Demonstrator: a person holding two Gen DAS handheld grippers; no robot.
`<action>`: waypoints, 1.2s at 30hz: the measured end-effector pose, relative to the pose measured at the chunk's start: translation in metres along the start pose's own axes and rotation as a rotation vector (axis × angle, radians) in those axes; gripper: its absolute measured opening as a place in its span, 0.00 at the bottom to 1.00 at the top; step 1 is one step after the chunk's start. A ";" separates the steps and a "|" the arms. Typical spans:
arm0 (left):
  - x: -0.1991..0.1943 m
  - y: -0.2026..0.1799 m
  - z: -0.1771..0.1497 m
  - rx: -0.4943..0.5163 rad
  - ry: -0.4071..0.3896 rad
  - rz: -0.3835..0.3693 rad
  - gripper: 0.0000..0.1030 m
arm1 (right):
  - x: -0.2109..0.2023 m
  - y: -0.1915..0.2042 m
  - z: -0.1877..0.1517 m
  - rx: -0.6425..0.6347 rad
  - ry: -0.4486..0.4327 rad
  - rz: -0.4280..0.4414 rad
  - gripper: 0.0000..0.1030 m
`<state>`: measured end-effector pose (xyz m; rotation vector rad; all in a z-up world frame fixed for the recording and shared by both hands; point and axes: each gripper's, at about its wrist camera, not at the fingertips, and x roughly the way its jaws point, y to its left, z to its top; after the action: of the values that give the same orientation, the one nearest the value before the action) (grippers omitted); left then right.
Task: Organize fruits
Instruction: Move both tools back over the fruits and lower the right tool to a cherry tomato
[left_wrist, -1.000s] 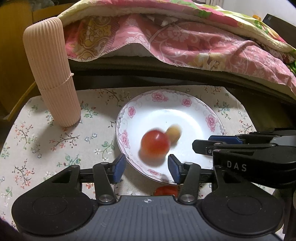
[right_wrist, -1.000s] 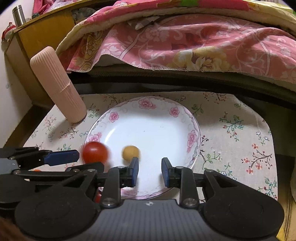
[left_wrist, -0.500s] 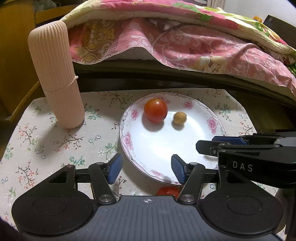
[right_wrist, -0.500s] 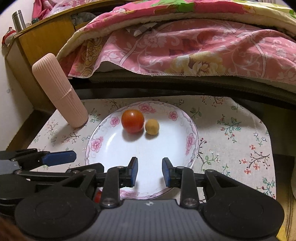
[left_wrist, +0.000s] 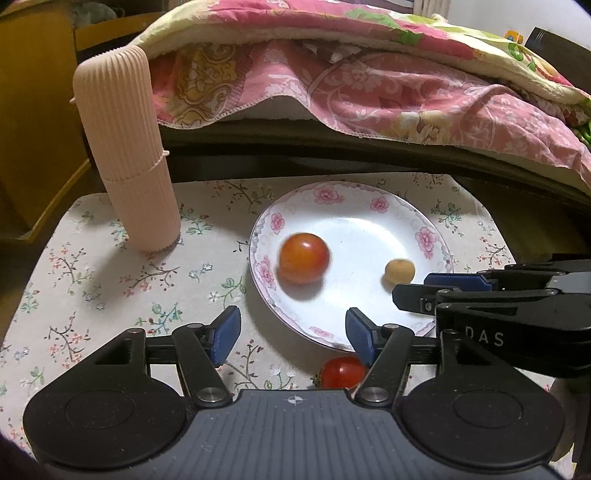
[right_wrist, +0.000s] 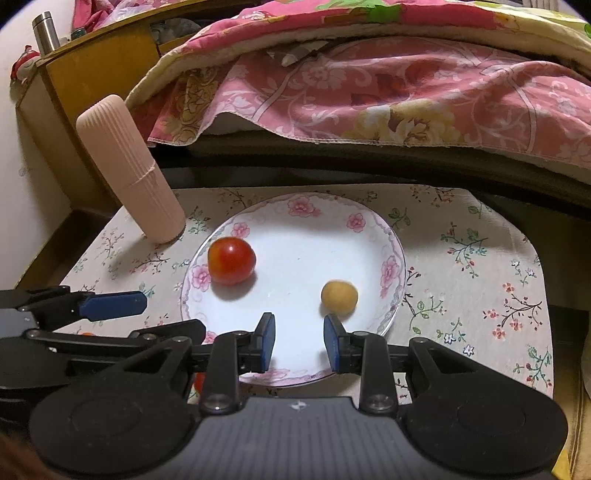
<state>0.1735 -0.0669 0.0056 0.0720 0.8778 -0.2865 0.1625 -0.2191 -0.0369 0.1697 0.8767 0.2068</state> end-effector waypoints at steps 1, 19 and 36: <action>-0.002 0.001 -0.001 -0.001 -0.003 0.001 0.68 | -0.001 0.001 -0.001 -0.002 0.000 0.002 0.29; -0.033 0.011 -0.023 -0.014 -0.009 0.015 0.72 | -0.019 0.010 -0.013 -0.029 0.006 0.029 0.30; -0.065 0.020 -0.077 0.000 0.050 -0.012 0.77 | -0.039 0.015 -0.053 -0.079 0.065 0.030 0.33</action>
<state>0.0822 -0.0193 0.0055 0.0738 0.9279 -0.2972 0.0954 -0.2108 -0.0383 0.1028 0.9294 0.2762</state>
